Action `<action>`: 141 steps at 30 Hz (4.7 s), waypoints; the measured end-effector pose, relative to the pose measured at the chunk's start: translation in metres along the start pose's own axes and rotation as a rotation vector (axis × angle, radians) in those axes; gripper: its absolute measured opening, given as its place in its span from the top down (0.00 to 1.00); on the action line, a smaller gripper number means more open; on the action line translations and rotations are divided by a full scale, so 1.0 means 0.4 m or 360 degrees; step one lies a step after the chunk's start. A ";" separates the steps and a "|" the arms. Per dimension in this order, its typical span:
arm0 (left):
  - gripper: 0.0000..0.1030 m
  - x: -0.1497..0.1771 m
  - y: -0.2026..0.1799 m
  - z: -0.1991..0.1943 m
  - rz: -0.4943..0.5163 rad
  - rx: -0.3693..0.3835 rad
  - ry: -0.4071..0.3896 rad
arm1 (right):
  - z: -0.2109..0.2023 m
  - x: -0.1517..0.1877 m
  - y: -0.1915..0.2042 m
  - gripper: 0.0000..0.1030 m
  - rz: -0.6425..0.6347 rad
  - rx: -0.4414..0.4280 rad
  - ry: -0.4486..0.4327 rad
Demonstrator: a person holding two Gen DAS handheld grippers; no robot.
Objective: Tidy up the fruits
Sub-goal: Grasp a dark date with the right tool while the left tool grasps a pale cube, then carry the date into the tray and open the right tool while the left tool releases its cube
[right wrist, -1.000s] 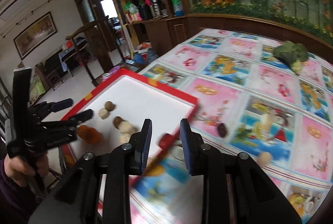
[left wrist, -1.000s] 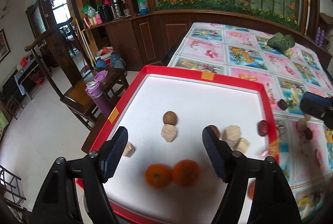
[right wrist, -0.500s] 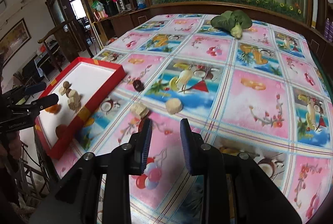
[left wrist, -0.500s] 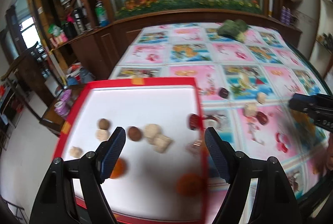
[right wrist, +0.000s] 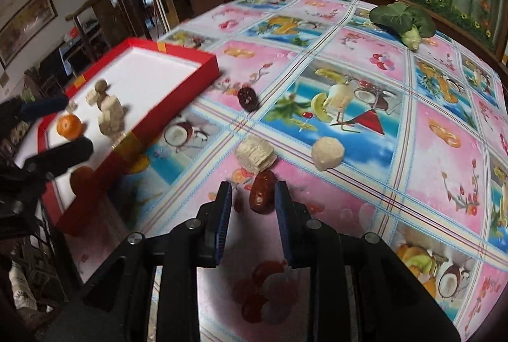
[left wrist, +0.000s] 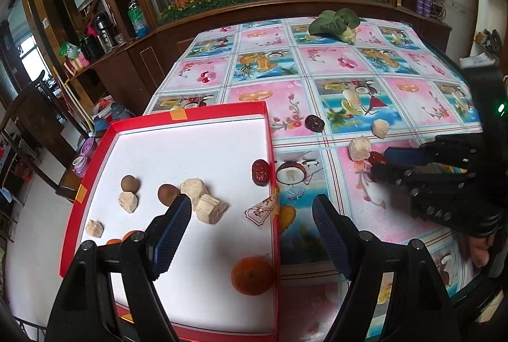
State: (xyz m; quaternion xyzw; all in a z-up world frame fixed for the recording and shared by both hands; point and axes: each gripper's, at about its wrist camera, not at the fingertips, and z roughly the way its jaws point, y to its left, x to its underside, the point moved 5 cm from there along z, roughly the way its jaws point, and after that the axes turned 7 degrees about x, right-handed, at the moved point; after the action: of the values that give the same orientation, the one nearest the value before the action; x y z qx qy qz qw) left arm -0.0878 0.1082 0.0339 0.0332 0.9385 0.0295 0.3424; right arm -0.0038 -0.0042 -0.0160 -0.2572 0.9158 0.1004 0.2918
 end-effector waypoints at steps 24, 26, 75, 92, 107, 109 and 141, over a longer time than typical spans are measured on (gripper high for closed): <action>0.24 -0.096 -0.228 0.200 0.0129 0.0238 0.0189 | -0.104 0.004 -0.317 0.81 0.0720 -0.0180 -0.0194; 0.32 -0.096 -0.230 0.209 0.0128 0.0240 0.0197 | -0.109 0.008 -0.310 0.81 0.0707 -0.0190 -0.0194; 0.75 -0.126 -0.119 -0.103 0.0024 0.0080 -0.0373 | -0.109 -0.008 -0.260 0.82 0.0550 0.0029 -0.0458; 0.75 -0.035 0.129 -0.104 -0.0251 -0.0077 -0.0356 | -0.110 -0.108 0.014 0.81 0.0487 -0.0355 -0.0516; 0.75 0.102 0.436 -0.124 -0.0604 -0.0352 -0.0330 | -0.121 -0.197 0.352 0.81 0.0088 -0.0599 -0.0444; 0.75 0.117 0.440 -0.110 -0.0606 -0.0341 -0.0305 | -0.117 -0.178 0.393 0.81 0.0018 -0.0605 -0.0419; 0.75 0.089 0.475 0.119 -0.0530 -0.0083 0.0146 | 0.048 -0.091 0.488 0.81 -0.0071 -0.0565 0.0016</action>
State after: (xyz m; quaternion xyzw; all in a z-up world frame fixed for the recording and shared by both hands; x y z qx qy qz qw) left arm -0.0762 0.3018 -0.0104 -0.1331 0.9446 -0.0017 0.3000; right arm -0.0726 0.1826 -0.0036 -0.3255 0.8791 0.2526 0.2395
